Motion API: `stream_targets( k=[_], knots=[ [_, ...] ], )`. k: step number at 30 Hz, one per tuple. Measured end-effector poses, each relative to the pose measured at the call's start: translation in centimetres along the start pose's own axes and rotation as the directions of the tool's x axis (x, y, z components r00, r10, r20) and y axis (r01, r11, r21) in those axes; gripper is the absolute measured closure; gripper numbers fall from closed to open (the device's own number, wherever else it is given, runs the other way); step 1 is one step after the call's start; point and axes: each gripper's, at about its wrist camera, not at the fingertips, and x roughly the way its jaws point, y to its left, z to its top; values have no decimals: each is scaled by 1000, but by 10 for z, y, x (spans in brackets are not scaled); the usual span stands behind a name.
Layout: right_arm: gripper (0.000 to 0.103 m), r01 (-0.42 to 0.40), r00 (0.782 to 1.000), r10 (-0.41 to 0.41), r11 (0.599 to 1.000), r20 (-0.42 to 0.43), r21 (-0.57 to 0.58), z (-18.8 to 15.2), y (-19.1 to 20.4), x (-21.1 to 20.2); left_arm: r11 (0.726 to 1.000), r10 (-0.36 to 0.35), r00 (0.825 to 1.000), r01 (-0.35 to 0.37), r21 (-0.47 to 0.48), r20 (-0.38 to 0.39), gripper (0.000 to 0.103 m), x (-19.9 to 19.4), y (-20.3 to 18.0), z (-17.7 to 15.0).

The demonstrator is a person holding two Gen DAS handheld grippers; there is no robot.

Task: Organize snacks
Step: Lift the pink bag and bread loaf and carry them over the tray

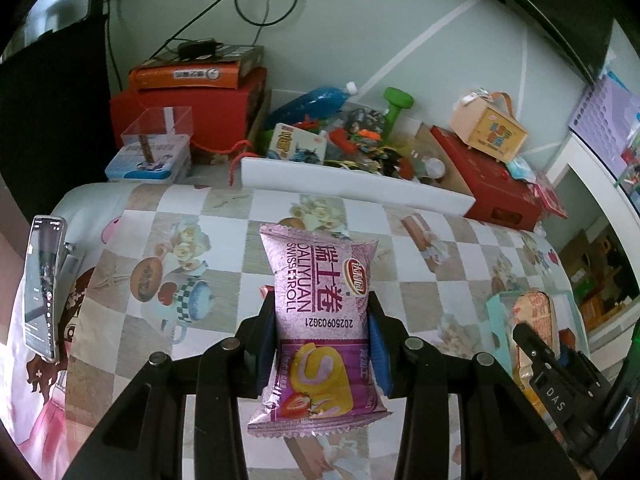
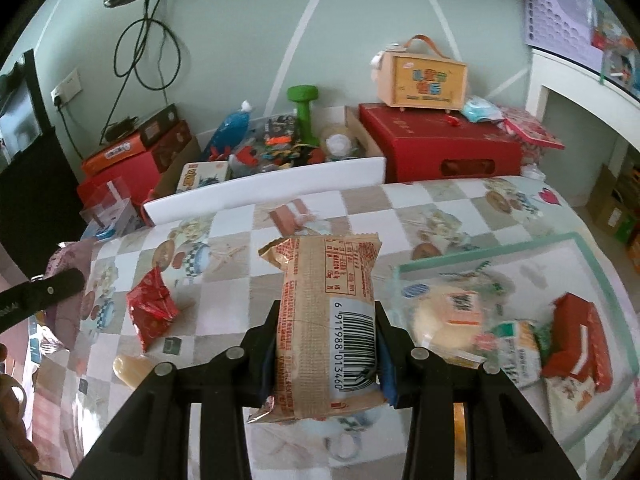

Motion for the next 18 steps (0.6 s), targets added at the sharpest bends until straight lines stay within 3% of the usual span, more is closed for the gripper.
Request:
stream_targets(
  k=[18],
  knots=[
    [61,66,995,-76,986,60,156,9,-81,-32,994,-87,996,89,60,-31,61,-9,-62,-16]
  ],
)
